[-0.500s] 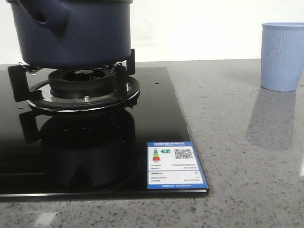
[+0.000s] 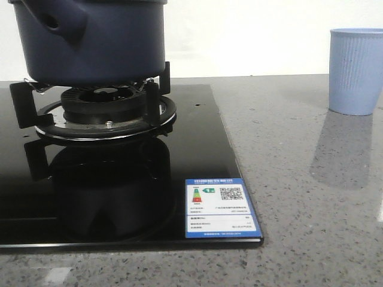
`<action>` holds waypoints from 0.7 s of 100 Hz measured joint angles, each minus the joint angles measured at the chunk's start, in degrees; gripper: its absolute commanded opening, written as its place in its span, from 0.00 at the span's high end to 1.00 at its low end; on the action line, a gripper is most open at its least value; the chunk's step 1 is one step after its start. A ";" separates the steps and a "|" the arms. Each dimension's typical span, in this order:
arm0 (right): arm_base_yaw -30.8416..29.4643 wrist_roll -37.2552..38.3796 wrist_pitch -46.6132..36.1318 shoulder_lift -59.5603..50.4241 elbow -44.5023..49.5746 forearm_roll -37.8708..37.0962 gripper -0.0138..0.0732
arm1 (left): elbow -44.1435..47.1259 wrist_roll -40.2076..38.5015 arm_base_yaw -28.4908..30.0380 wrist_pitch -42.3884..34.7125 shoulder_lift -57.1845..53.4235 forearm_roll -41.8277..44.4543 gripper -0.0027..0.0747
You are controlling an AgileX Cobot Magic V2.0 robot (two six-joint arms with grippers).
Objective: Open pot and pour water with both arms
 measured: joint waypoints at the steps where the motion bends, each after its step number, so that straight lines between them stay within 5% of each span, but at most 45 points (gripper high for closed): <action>1: 0.00 0.00 0.00 0.00 0.00 0.00 0.92 | 0.00 0.00 0.00 0.00 0.00 0.00 0.99; 70: 0.00 0.00 -0.67 0.00 0.00 2.78 0.92 | 0.00 0.00 0.00 -0.85 0.00 -1.67 0.99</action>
